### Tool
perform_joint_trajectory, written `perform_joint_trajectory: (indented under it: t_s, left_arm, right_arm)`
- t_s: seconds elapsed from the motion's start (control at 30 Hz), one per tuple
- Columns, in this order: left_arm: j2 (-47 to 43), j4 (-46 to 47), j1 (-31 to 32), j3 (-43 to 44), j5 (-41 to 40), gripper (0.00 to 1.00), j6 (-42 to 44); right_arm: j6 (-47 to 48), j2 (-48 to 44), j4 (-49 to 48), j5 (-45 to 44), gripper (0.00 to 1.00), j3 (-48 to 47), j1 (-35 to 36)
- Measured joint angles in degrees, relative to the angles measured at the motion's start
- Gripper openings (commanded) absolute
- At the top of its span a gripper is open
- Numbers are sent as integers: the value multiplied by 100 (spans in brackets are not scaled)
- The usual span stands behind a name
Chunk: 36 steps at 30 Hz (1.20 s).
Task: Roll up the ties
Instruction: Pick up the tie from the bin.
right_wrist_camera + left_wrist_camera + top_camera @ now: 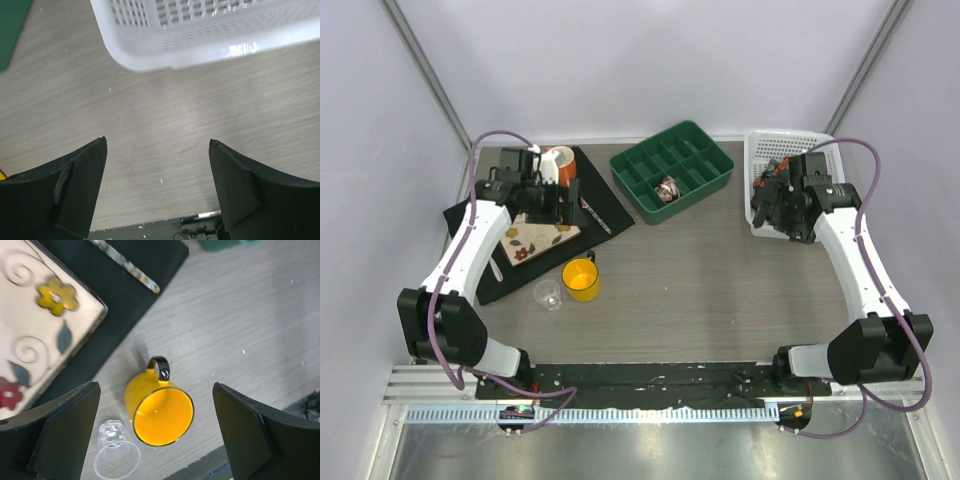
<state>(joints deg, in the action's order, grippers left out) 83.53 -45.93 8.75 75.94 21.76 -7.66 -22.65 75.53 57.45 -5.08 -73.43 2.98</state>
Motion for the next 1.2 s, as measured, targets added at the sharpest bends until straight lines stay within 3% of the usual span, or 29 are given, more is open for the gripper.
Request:
perform_joint_trajectory:
  t_s: [0.17, 0.27, 0.5, 0.6, 0.77, 0.9, 1.2]
  left_arm:
    - [11, 48, 0, 815, -348, 100, -114]
    - [-28, 439, -4, 1134, -446, 100, -321]
    - [-306, 1606, -4, 737, -435, 100, -660]
    - [-262, 1755, -4, 728, -310, 100, -702]
    - [-42, 1792, -4, 785, -39, 100, -684]
    - [138, 1784, -4, 811, 61, 100, -643]
    - [490, 1808, -4, 1034, 190, 100, -605]
  right_arm:
    - [20, 859, -155, -195, 88, -844, -105]
    - [-4, 1499, -404, -81, 87, -1357, -511]
    - [-619, 2229, -1565, 575, 80, -1637, -1786]
    - [-960, 2667, -2201, 940, 72, -1714, -2076]
    - [-1447, 3582, -3161, 1547, 55, -1878, -2175]
    - [-1711, 4201, -3580, 1845, 49, -1998, -2173]
    - [-1915, 4894, -3821, 1956, 48, -2350, -2166]
